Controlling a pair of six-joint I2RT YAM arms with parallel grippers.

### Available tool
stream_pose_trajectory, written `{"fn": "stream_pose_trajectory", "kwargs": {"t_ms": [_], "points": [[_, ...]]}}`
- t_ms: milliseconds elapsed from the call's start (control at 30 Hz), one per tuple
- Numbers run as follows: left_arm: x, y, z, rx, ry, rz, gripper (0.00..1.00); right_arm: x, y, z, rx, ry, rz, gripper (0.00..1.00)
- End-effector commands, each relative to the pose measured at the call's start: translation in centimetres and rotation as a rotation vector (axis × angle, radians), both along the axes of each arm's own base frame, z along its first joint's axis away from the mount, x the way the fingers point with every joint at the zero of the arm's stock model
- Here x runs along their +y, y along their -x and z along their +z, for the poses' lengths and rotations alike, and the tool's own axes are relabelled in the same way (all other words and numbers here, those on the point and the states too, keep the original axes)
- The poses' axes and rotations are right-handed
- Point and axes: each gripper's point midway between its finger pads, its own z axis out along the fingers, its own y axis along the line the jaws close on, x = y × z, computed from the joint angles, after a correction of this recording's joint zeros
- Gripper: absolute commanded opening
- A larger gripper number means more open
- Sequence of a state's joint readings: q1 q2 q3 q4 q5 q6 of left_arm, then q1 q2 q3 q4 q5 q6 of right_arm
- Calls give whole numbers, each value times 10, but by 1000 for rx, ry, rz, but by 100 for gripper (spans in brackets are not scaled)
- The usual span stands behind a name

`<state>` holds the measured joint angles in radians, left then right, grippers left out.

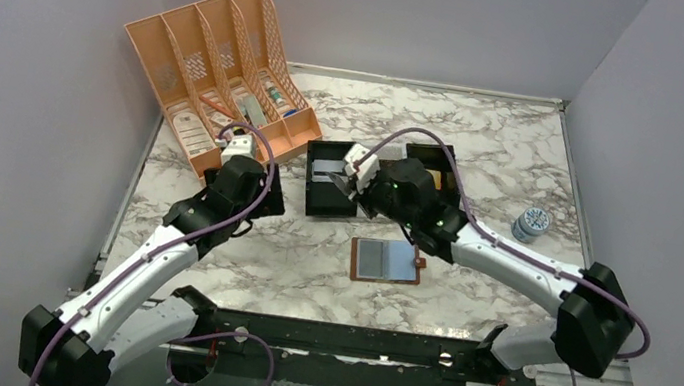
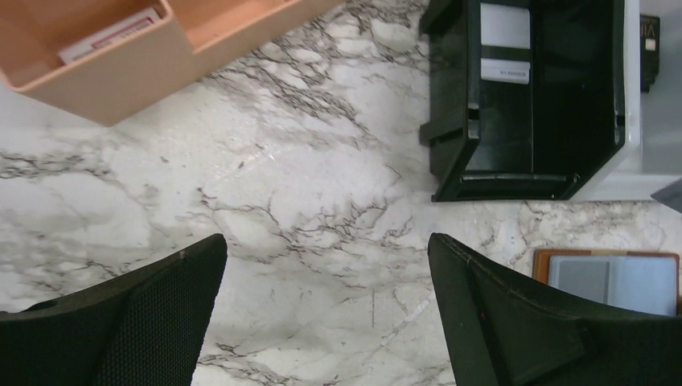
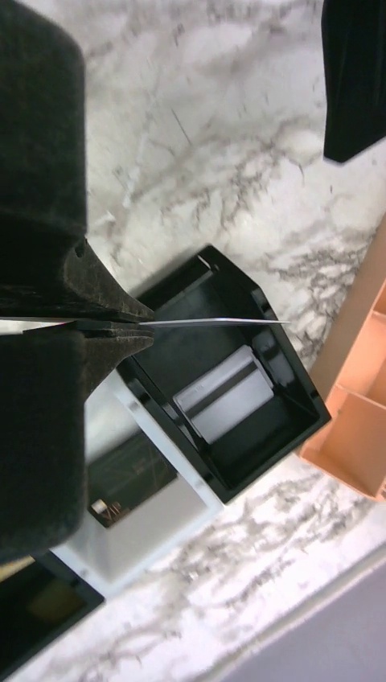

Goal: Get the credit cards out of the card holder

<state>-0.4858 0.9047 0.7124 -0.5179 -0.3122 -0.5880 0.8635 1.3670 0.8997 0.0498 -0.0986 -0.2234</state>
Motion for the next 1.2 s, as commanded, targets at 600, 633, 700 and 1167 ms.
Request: {"fn": "stream_pose_trajectory", "kwargs": {"t_ms": [600, 633, 700, 1167], "points": [[55, 15, 46, -177, -80, 193, 99, 49, -124, -66, -291, 525, -115, 1], [55, 15, 47, -178, -78, 194, 99, 50, -125, -70, -300, 544, -105, 1], [54, 15, 46, -176, -74, 188, 99, 52, -128, -77, -325, 561, -84, 1], [53, 16, 49, -186, -66, 184, 99, 58, -147, -110, -366, 670, -73, 7]]}}
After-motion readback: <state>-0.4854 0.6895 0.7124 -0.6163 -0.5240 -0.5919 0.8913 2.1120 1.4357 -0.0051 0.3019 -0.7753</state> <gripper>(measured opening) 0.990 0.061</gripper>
